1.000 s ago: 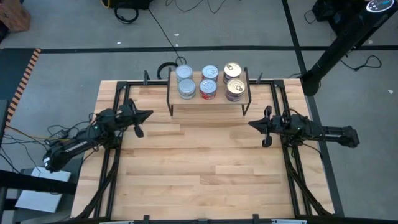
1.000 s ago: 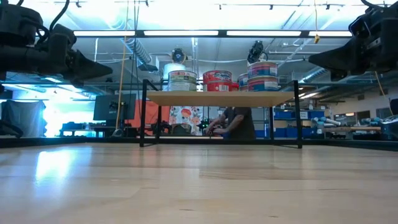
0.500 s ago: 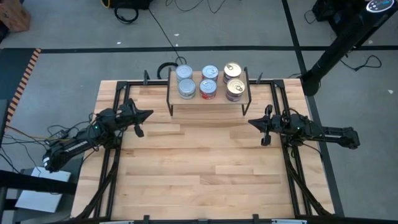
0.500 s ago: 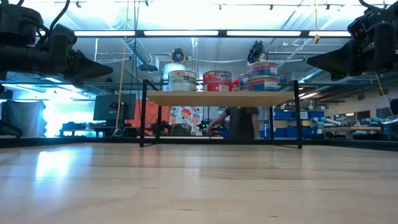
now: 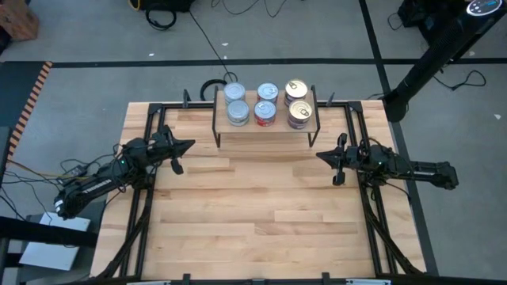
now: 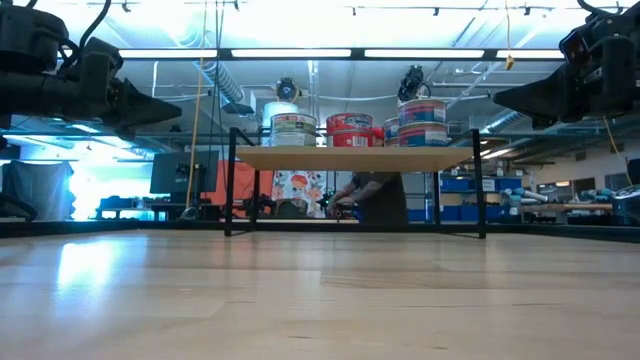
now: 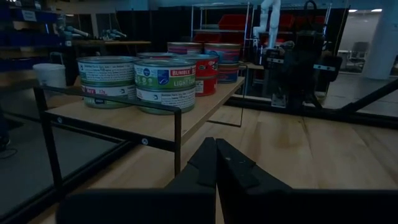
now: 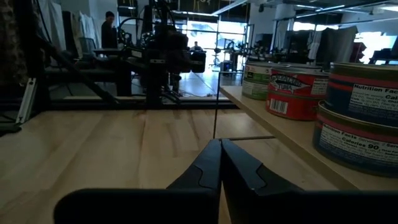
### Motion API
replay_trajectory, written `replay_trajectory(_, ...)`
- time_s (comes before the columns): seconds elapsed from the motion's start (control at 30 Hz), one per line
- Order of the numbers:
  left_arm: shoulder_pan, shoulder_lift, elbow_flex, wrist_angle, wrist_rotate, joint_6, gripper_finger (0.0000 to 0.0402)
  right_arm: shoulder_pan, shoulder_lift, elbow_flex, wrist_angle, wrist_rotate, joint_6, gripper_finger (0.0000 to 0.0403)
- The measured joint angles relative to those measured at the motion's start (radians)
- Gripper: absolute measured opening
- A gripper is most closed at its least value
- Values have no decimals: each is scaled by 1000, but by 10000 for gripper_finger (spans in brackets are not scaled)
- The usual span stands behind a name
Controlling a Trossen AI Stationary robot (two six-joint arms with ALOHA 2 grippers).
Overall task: Stack canned seafood by type on shelf
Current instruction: Return to Home Position
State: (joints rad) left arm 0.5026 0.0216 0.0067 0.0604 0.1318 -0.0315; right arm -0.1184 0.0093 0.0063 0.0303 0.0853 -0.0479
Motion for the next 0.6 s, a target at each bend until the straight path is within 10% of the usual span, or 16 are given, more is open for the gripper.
replay_trajectory(0.6, 0, 0, 0, 1, -2, 0, 3, 0, 0, 0, 0, 0, 1, 23)
